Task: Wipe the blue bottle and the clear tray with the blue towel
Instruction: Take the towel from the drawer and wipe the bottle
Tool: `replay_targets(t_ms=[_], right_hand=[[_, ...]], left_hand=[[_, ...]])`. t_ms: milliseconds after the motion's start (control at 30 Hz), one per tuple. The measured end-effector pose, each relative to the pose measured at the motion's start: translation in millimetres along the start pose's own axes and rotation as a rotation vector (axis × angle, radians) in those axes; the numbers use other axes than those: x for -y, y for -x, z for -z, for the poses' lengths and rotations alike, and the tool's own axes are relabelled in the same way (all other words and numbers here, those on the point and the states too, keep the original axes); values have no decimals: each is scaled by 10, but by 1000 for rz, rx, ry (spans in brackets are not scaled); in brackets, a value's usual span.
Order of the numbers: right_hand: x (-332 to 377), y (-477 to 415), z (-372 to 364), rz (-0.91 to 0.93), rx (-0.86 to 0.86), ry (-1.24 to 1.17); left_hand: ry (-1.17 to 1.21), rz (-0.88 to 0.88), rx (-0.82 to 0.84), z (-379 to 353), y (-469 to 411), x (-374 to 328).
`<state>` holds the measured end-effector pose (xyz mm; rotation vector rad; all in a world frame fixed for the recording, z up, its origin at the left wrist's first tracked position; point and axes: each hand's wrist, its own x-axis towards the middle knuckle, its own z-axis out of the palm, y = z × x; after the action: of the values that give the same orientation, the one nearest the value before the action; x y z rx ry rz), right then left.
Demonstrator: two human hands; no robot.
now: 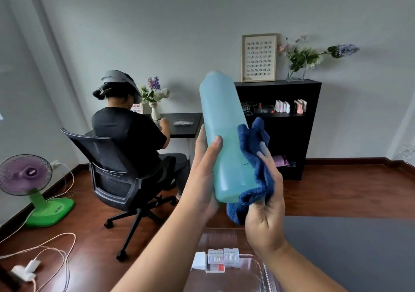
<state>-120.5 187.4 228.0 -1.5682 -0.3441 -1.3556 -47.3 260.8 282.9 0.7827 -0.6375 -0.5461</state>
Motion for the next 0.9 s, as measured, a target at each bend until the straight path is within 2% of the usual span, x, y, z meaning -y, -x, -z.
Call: replay_targets(t_ms=[67, 167, 233, 300, 367, 400, 467, 533, 600, 667, 800, 867, 900], right_hand=[[-11, -61, 61, 47, 133, 122], [-56, -295, 210, 228, 401, 349], [-76, -369, 211, 220, 350, 307], [-83, -286, 110, 131, 163, 161], [-104, -135, 4, 42, 12, 68], [-106, -84, -16, 19, -6, 53], [-102, -83, 44, 32, 85, 103], [-97, -204, 169, 163, 252, 260], [-97, -352, 250, 307, 370, 398], [-92, -393, 253, 338, 335, 408], [-113, -134, 92, 119, 48, 195], [-109, -65, 52, 45, 25, 123], [-93, -85, 78, 57, 79, 138]], left_hand=[[-46, 85, -37, 20, -34, -102], [-66, 226, 8, 34, -97, -194], [36, 185, -12, 1, -101, -164], [126, 149, -22, -17, -94, -91], [100, 112, -56, -11, -87, -60], [42, 88, -66, 3, -93, -61], [-96, 22, -60, 54, -120, -81], [-151, -7, -58, 85, -137, -115], [-101, 71, -33, 55, -128, -139], [-66, 128, 4, 21, -97, -118], [-75, -43, 26, 7, -53, -14], [-48, -63, 26, 3, -36, -16], [-46, -53, 24, 6, -50, -39]])
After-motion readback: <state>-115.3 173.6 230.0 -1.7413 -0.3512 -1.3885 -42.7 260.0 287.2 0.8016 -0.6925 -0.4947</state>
